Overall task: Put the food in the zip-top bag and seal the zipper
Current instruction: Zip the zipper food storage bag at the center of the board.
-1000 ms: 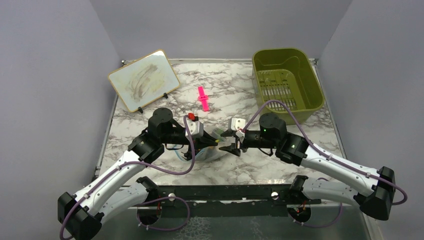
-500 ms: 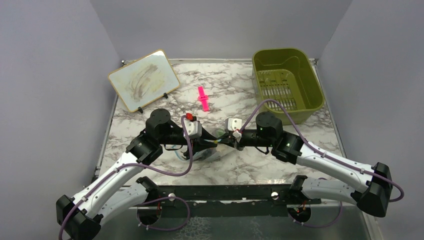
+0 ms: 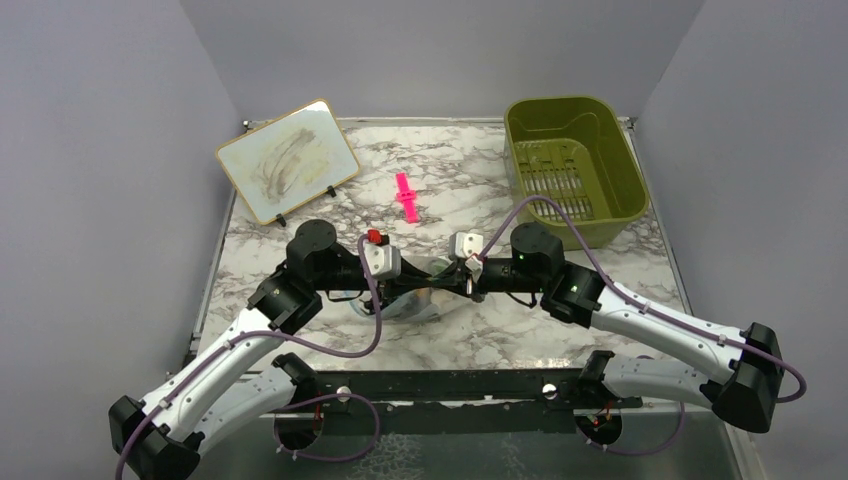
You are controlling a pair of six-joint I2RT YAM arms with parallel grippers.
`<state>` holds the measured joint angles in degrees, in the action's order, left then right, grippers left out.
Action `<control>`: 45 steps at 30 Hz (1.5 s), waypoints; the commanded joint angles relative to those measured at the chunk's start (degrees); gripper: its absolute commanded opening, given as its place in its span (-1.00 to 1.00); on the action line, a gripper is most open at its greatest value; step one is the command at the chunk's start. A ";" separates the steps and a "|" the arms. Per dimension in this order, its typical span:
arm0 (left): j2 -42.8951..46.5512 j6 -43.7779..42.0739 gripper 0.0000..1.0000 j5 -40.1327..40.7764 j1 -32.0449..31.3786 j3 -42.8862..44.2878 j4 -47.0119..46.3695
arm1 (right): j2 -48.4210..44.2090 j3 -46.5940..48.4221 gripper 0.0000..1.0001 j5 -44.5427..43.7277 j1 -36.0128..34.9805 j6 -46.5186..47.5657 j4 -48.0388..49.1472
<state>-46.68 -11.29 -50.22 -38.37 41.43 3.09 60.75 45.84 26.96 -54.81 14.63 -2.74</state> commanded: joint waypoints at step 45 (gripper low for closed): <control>4.61 -4.69 -1.00 0.64 -0.13 1.88 4.03 | -1.25 0.21 0.08 7.85 -0.39 2.25 2.98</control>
<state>-42.72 -17.10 -47.16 -38.70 41.78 9.43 56.42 43.46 31.90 -55.05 16.32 -1.28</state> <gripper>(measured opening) 0.040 0.534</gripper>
